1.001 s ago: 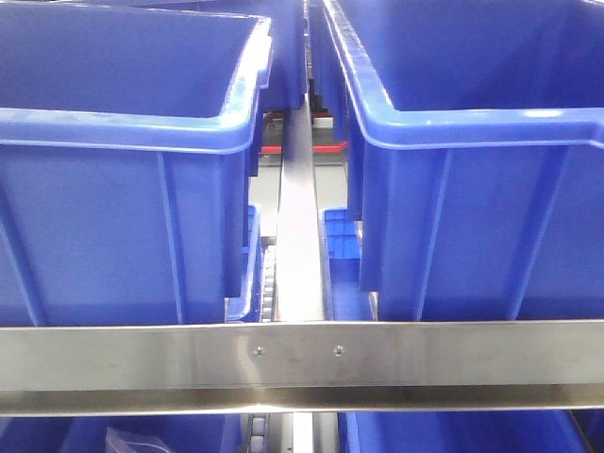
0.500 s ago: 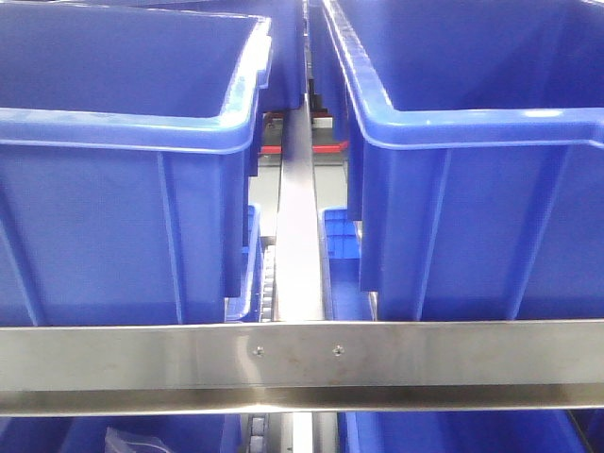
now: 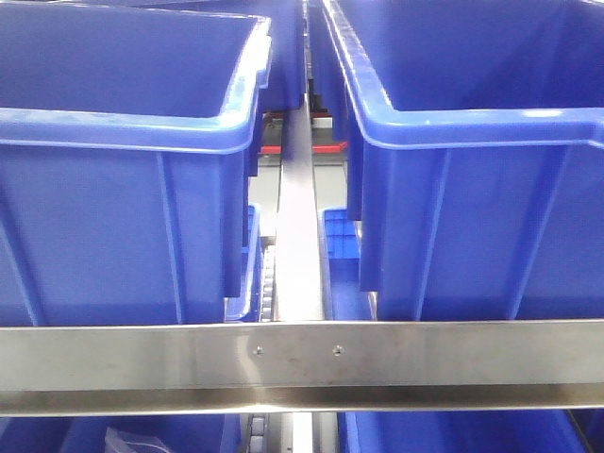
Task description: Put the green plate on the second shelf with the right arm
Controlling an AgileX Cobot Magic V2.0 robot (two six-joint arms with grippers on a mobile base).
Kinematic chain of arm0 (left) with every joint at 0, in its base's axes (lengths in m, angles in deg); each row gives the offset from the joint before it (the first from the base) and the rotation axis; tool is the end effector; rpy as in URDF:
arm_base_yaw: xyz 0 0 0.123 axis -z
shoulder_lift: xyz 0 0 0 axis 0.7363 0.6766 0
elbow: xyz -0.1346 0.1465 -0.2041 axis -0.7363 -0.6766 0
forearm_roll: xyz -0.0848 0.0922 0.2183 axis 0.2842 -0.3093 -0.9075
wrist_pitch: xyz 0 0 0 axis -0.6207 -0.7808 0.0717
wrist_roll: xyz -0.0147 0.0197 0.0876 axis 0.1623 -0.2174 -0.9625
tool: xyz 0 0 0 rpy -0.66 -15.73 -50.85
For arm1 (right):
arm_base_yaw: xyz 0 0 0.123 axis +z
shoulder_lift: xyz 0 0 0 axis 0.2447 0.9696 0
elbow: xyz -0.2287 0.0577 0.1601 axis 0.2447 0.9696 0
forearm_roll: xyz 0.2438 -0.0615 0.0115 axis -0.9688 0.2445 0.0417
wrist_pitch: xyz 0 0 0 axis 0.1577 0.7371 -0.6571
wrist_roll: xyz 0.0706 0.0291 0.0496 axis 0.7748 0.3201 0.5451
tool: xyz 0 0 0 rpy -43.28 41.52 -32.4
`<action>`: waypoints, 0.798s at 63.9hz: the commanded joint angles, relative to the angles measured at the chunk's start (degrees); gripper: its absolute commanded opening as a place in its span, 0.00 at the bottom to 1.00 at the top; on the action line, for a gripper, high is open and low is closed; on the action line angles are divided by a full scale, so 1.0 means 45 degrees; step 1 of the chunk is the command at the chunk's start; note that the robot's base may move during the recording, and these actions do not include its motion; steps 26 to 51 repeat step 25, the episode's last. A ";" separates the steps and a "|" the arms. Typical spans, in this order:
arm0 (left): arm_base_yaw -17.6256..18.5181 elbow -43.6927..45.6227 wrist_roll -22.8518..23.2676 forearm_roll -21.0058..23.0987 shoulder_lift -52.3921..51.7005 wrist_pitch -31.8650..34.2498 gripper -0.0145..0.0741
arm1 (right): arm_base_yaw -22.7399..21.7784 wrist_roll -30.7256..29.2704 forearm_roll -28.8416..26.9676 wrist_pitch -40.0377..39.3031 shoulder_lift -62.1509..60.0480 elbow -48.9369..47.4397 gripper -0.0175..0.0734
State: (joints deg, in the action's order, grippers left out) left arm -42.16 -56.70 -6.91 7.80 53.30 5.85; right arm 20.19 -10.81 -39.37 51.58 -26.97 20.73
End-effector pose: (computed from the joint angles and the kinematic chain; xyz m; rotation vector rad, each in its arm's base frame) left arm 0.0562 -0.0050 0.2057 0.0143 1.5480 -0.1272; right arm 0.0566 0.0059 0.2002 -0.0628 1.5396 0.1007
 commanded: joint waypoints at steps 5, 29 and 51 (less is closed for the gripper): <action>-0.0021 -0.0520 0.0031 0.0004 -0.0223 0.1022 0.31 | -0.0061 -0.0157 0.0172 -0.1186 -0.0157 -0.0257 0.23; -0.0021 -0.0520 0.0031 0.0004 -0.0223 0.1022 0.31 | -0.0061 -0.0157 0.0172 -0.1186 -0.0157 -0.0257 0.23; -0.0021 -0.0520 0.0031 0.0004 -0.0223 0.1022 0.31 | -0.0061 -0.0157 0.0172 -0.1186 -0.0157 -0.0257 0.23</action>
